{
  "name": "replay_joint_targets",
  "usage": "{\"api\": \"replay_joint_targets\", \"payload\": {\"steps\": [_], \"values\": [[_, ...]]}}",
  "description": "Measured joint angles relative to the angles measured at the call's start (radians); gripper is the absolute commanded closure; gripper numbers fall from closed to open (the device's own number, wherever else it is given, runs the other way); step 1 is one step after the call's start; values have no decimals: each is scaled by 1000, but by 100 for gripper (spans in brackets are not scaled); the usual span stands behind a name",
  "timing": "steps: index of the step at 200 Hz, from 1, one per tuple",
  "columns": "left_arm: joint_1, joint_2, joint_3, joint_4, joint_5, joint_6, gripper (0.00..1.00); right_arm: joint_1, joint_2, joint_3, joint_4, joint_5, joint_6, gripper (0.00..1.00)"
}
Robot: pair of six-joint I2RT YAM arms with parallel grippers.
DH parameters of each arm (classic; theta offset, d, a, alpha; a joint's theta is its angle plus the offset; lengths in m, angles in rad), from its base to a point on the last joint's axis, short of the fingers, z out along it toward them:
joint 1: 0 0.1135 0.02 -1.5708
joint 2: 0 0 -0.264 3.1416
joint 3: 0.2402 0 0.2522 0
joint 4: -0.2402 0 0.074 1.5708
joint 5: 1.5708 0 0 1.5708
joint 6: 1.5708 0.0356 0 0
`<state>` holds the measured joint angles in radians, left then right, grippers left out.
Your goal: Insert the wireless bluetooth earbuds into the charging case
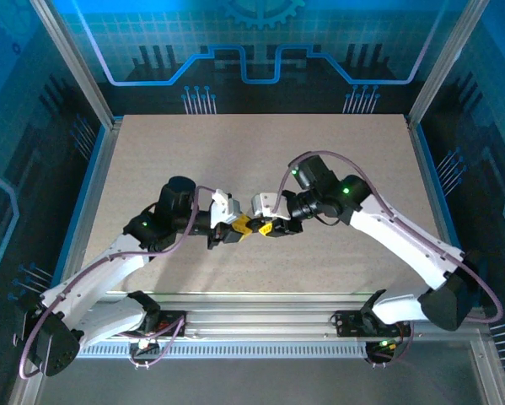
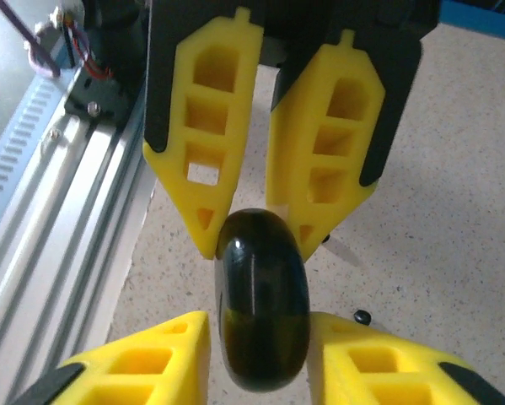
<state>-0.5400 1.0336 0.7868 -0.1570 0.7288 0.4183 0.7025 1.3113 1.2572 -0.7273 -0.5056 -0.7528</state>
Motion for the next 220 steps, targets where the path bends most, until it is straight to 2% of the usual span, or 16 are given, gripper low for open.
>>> {"api": "replay_joint_targets", "payload": {"steps": [56,97,145,183,206,220], "values": [[-2,0,-75,237,49,-142,90,-181,-209,-259,304,-211,243,52],[-2,-4,-83,340,74,-204,90,-189,-217,-291,423,-325,357,51],[-2,-16,-83,402,84,-237,90,-190,-176,-285,456,-402,388,53],[-2,-23,-83,428,92,-248,90,-193,-131,-248,449,-447,386,61],[-2,-28,-83,432,91,-256,90,-193,-124,-229,439,-472,381,77],[-2,-32,-83,432,93,-257,87,-193,-124,-219,422,-480,364,83]]}}
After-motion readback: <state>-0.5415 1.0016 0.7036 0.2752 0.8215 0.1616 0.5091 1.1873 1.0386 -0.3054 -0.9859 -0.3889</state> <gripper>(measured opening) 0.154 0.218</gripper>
